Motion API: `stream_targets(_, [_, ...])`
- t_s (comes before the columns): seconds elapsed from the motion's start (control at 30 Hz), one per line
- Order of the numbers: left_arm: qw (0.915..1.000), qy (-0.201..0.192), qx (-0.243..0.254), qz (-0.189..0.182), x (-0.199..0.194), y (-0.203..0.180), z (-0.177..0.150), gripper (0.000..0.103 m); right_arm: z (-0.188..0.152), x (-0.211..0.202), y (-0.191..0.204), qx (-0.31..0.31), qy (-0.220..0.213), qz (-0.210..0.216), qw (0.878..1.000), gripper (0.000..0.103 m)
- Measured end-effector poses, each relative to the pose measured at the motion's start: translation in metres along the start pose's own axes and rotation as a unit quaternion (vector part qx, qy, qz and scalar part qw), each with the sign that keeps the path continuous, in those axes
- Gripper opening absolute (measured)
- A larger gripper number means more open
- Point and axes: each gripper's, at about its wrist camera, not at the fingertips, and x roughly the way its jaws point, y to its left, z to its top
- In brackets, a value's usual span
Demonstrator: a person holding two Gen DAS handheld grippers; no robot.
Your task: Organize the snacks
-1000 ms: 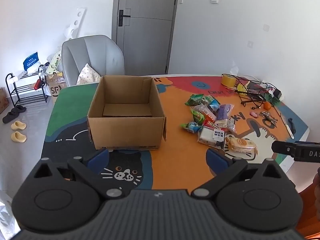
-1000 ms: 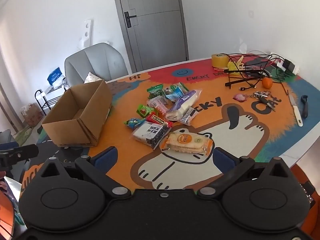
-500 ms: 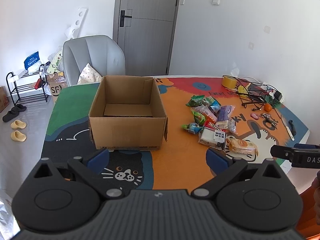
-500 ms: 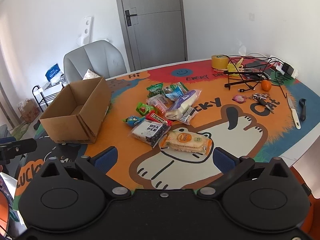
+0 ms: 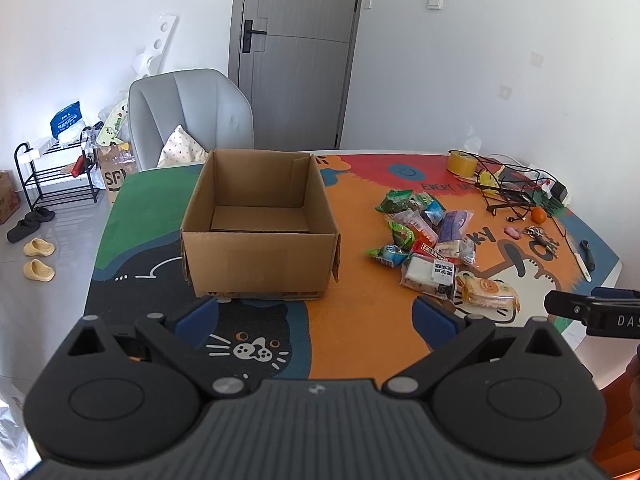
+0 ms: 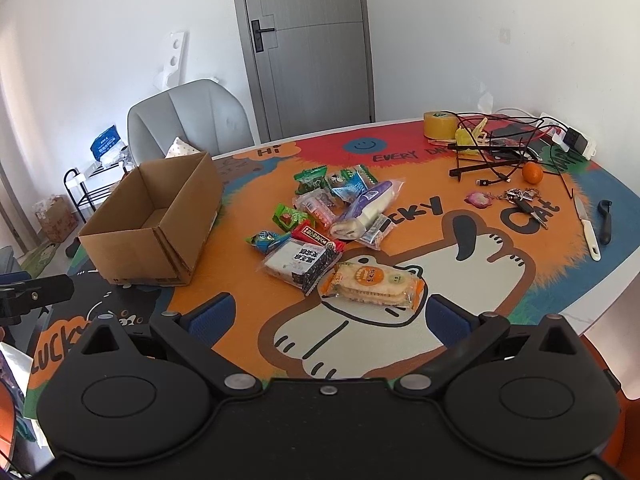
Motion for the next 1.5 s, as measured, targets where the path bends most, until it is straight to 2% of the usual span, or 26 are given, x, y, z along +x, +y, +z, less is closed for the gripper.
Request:
stream_targets(1.13, [1.0000, 0.005, -0.001, 0.006, 0.004, 0.005, -0.003, 0.103, -0.003, 0.001, 0.002, -0.007, -0.002, -0.006, 1.000, 0.103])
stream_targets(1.5, [0.9998, 0.019, 0.007, 0.007, 0.021, -0.002, -0.005, 0.103, -0.007, 0.013, -0.007, -0.004, 0.004, -0.007, 1.000, 0.103])
